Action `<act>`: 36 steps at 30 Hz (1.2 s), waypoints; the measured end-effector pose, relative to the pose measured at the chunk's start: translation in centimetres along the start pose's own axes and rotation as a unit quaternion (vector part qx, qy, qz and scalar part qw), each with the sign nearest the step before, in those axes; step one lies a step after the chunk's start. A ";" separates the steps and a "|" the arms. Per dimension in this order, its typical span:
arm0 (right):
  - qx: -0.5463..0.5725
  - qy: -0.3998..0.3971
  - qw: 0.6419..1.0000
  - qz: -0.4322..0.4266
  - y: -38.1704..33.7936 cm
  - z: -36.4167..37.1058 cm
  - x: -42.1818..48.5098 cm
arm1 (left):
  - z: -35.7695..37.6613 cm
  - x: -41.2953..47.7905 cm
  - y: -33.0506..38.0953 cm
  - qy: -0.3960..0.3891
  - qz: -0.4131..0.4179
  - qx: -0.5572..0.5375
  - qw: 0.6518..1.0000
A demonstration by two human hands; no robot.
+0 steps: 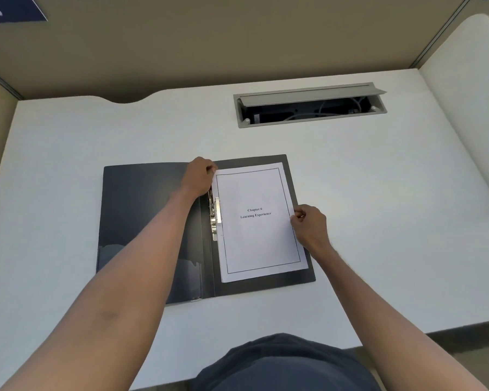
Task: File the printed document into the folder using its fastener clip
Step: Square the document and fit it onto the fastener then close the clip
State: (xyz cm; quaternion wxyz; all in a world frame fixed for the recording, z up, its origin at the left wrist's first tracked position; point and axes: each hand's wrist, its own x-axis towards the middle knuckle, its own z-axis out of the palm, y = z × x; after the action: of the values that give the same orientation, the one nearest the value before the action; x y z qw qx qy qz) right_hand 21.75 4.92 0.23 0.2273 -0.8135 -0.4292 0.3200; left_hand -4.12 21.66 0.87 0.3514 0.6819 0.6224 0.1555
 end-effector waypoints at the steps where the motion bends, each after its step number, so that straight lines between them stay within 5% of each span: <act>1: 0.001 0.000 1.000 0.002 0.0 0.0 -0.1 | 0.1 -0.1 0.0 0.001 0.001 0.002 1.000; 14: -0.010 -0.029 0.999 -0.024 0.4 0.3 -1.2 | 0.8 0.1 -0.6 0.026 0.011 0.017 0.999; 28: -0.204 -0.044 0.974 -0.088 0.5 2.7 -3.2 | 0.5 -0.9 -0.5 0.037 0.005 0.018 0.999; 36: -0.252 -0.050 0.962 -0.089 0.0 2.7 -3.3 | 0.6 -2.4 -1.6 0.106 -0.160 -0.080 0.978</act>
State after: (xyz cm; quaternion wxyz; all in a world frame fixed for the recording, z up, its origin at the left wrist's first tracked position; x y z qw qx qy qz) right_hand 18.47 2.40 -0.58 0.0205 -0.7856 -0.5778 0.2203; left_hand -5.33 19.13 -0.12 0.3571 0.5227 0.7426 0.2187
